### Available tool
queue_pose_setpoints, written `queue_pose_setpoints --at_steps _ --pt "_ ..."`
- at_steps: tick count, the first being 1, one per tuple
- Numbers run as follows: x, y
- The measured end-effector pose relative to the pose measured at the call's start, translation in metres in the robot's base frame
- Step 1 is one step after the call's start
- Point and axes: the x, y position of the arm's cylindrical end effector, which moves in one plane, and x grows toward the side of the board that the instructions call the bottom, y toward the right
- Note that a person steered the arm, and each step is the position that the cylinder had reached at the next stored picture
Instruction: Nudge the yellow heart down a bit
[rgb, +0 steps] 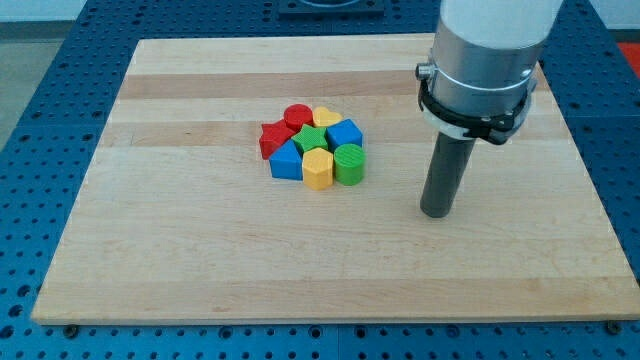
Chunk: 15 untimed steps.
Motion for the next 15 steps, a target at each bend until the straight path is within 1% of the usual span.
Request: queue_pose_setpoints --at_steps 1,2,3,4,5,9,10,11,12,14,15 --pt "0.000 0.000" --pt "-0.016 0.008" --pt "-0.016 0.010" --pt "-0.036 0.010" --pt "-0.118 0.007" --pt "-0.119 -0.042" --pt "-0.124 -0.057" --pt "-0.140 -0.073" --pt "-0.147 -0.080" --pt "-0.147 -0.107" --pt "-0.147 -0.104"
